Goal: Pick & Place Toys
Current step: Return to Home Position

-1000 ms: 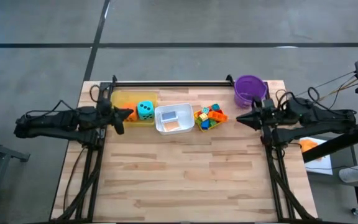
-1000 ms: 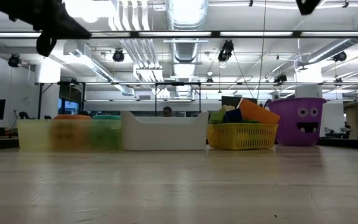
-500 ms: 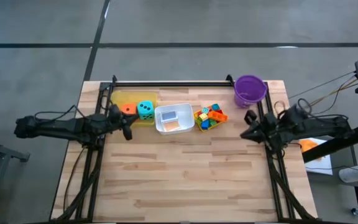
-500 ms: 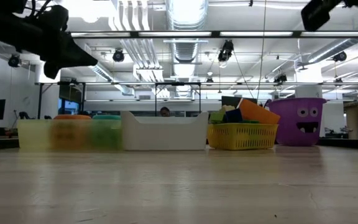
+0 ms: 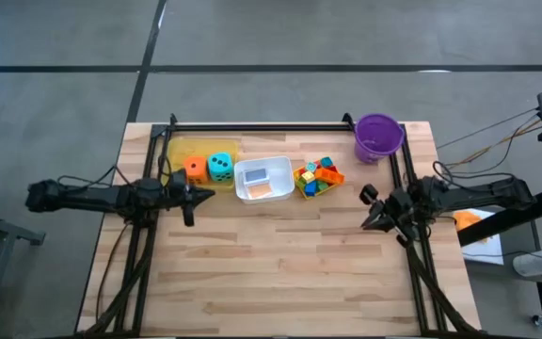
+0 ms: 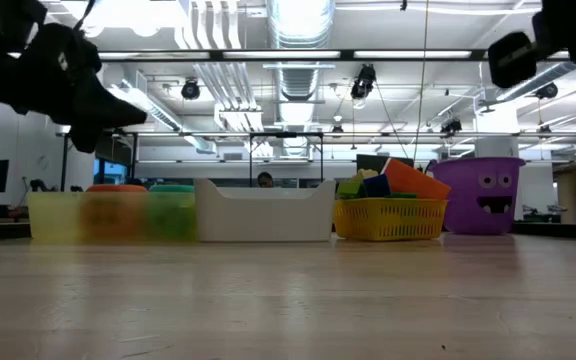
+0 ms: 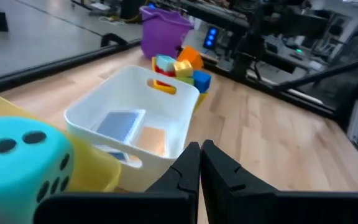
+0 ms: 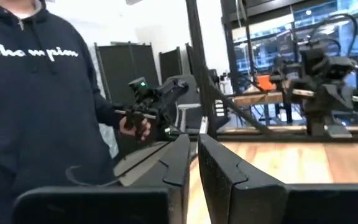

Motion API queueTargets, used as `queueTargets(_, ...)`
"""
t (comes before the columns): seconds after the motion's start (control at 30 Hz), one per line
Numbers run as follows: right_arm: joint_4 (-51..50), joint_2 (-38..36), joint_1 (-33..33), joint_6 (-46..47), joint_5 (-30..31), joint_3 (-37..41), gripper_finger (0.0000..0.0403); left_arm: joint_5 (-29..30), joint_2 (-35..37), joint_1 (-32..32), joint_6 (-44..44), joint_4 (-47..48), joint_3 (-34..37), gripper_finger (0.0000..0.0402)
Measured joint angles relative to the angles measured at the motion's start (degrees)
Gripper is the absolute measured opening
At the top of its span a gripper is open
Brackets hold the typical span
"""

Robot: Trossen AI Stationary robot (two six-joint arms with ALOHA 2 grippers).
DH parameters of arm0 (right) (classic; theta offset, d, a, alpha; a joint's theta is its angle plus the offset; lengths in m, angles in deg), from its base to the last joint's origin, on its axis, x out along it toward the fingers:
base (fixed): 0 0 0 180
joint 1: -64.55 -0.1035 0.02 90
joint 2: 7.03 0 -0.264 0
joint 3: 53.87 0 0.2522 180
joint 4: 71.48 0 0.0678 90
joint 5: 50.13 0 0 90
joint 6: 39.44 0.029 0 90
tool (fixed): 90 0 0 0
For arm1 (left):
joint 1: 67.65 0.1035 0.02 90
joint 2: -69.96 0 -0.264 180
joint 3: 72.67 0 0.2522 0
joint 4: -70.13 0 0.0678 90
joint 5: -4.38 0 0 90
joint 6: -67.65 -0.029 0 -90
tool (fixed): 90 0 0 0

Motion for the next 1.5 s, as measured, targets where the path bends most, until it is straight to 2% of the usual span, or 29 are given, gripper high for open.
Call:
queueTargets(0.2, 2.3, 0.0, 0.0, -1.7, -2.0, 2.0, 0.0029, -0.7, 3.9, 0.0, -0.4, -0.1, 2.6, 0.0012)
queueTargets(0.3, -0.8, 0.0, 0.0, -3.4, -2.4, 2.0, 0.0029, -1.0, 5.3, 0.0, -1.6, 0.1, 4.0, 0.0012)
queueTargets(0.67, -5.8, 2.1, 0.0, -4.2, 17.4, 2.0, 0.0029, -3.4, 5.5, 0.0, -3.3, -1.5, 6.0, 0.0012)
queueTargets(0.77, -5.6, 2.8, 0.0, -4.2, 20.1, 2.0, 0.0029, -3.4, 5.5, 0.0, -3.2, -1.5, 6.0, 0.0012)
queueTargets(1.5, -5.5, 2.8, 0.0, -4.6, 20.4, 2.0, 0.0029, -3.3, 5.5, 0.0, -3.2, -1.3, 6.0, 0.0012)
